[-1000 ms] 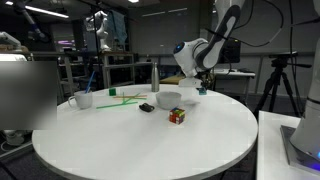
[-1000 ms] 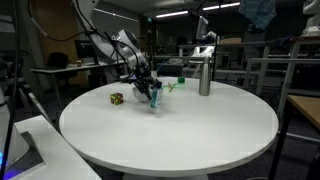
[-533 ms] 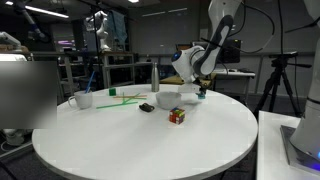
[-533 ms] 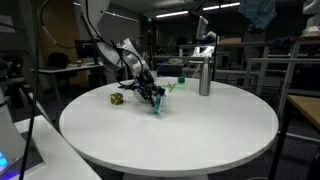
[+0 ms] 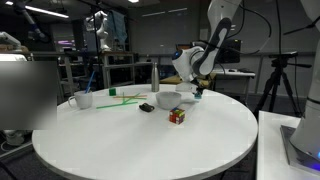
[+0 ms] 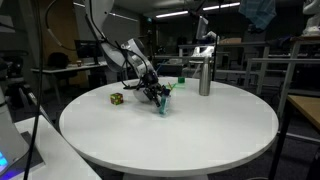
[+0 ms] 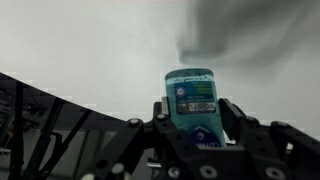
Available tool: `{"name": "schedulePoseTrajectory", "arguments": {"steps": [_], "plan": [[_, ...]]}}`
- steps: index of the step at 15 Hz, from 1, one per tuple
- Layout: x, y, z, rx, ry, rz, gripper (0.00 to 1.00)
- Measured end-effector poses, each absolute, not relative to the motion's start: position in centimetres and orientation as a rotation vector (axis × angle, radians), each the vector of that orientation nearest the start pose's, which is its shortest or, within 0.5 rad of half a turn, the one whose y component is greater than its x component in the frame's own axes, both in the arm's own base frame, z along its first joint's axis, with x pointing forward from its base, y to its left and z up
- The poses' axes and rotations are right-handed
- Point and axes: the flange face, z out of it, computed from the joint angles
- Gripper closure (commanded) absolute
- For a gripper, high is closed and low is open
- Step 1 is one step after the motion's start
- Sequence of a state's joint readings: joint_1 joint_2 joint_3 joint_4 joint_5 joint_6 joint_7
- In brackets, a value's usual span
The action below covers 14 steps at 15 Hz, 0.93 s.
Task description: Take the bottle out of the bowl and put it on the table
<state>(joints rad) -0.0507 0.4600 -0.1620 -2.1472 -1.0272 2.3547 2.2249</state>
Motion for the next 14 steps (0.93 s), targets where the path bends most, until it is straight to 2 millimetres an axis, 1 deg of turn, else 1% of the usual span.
{"name": "schedulePoseTrajectory", "arguments": {"steps": [8,14], "plan": [[53.5,-14.1,17.7,1.755,-1.899,0.639,0.72],[53.2,-15.3,17.8,1.73,-1.922,0.643,0.72]]}}
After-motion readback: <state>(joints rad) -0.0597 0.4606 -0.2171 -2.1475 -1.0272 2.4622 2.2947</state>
